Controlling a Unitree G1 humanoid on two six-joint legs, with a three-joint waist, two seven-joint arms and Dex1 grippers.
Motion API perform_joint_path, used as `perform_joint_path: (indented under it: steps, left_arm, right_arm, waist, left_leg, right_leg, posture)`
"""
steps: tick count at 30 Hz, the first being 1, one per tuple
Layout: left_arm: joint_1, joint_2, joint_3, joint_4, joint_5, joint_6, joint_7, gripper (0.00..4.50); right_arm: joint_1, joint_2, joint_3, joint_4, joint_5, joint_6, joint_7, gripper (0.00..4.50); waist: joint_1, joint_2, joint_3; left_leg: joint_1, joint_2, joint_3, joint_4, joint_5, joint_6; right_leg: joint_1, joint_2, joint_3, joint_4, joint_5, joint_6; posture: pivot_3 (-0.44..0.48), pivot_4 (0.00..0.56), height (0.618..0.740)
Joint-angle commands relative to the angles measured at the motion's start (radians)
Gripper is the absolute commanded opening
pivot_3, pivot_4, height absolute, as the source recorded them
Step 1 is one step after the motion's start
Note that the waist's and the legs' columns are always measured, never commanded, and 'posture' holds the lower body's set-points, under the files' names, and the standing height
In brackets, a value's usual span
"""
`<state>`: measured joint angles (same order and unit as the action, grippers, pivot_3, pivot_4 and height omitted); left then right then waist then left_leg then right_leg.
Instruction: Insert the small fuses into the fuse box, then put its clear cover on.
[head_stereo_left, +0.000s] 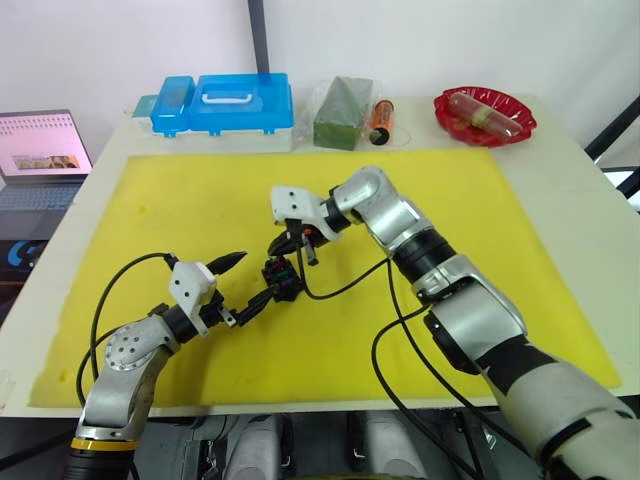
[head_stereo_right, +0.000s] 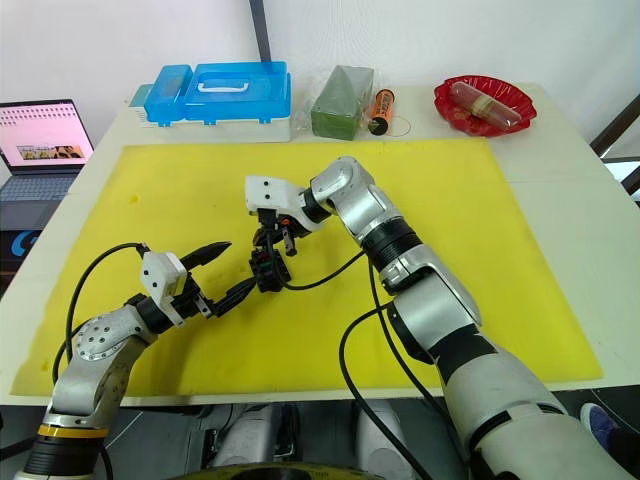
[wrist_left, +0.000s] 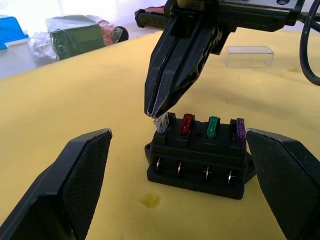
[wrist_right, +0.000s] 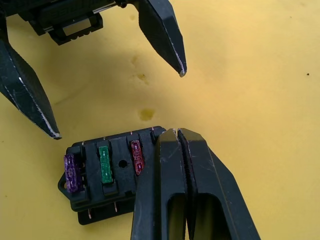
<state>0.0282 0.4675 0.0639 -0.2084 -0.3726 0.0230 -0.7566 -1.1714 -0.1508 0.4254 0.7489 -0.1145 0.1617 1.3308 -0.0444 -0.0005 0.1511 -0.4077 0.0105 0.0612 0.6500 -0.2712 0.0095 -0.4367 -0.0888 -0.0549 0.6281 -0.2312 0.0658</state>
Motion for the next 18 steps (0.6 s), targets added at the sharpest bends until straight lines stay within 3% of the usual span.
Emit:
perform_joint_path:
  steps: [1,18]
  left_arm:
    - [0.003,0.011,0.015,-0.032,-0.001,0.003,0.004,4.50]
    - [0.013,0.016,0.015,-0.039,-0.002,0.004,-0.003,4.50]
  right_arm:
    - [0.007,0.002,0.010,-0.026,-0.011,-0.016,-0.007,0.04]
    - [0.073,-0.025,0.058,-0.006,-0.060,-0.073,-0.021,0.04]
  waist:
    - [0.000,0.000,0.000]
    - [0.002,0.000,0.000]
  left_leg:
    - [0.000,0.000,0.000,0.000,0.000,0.000]
    - [0.001,0.000,0.000,0.000,0.000,0.000]
  right_leg:
    - [0.000,0.000,0.000,0.000,0.000,0.000]
    - [0.002,0.000,0.000,0.000,0.000,0.000]
  posture:
    - [0.000,0.150,0.740]
    - [0.000,0.150,0.740]
